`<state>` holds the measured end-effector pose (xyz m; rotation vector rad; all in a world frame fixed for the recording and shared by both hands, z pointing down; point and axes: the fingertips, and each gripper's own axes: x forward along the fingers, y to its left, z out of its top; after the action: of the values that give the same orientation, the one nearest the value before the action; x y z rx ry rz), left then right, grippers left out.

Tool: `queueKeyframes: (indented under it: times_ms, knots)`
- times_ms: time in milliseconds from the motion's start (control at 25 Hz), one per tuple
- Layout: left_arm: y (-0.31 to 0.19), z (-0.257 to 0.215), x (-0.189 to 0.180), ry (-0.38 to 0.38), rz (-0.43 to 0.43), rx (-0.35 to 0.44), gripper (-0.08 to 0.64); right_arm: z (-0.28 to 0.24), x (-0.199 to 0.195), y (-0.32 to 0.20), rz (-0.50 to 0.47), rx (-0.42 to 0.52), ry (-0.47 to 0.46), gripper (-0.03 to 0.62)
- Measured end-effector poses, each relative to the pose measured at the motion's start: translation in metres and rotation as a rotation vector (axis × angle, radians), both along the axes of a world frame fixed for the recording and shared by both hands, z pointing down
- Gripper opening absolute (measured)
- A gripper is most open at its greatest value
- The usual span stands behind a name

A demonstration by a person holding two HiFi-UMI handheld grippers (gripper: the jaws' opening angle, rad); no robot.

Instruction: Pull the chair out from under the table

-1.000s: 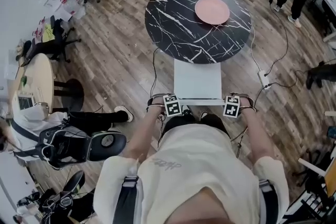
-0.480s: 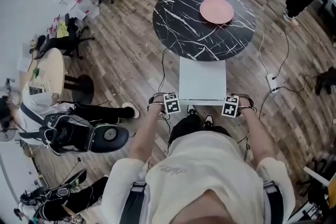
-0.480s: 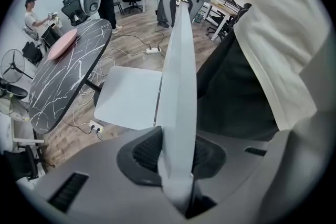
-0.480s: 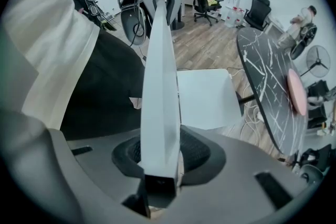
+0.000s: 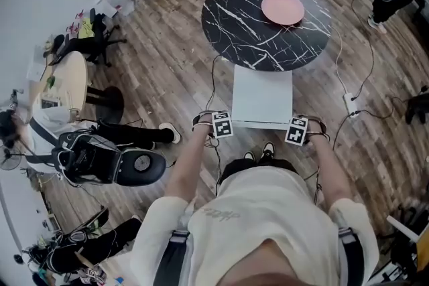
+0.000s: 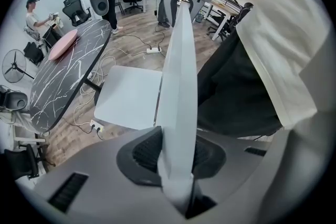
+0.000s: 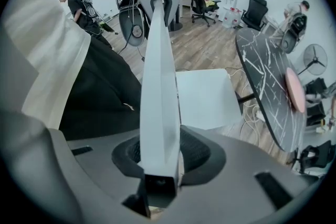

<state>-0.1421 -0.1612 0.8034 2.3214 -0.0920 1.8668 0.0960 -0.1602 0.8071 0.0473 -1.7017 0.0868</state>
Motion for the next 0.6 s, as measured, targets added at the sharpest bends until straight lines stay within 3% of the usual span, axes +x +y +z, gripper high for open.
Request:
queueKeyframes:
  times_ms: [360, 600]
  knots:
    - [0.000, 0.002, -0.001, -0.012, 0.026, 0.013, 0.101, 0.003, 0.001, 0.005, 0.009, -0.006, 0.014, 0.123]
    - [0.017, 0.000, 0.000, -0.008, 0.042, -0.021, 0.101, 0.001, 0.001, 0.022, 0.039, -0.028, 0.004, 0.123]
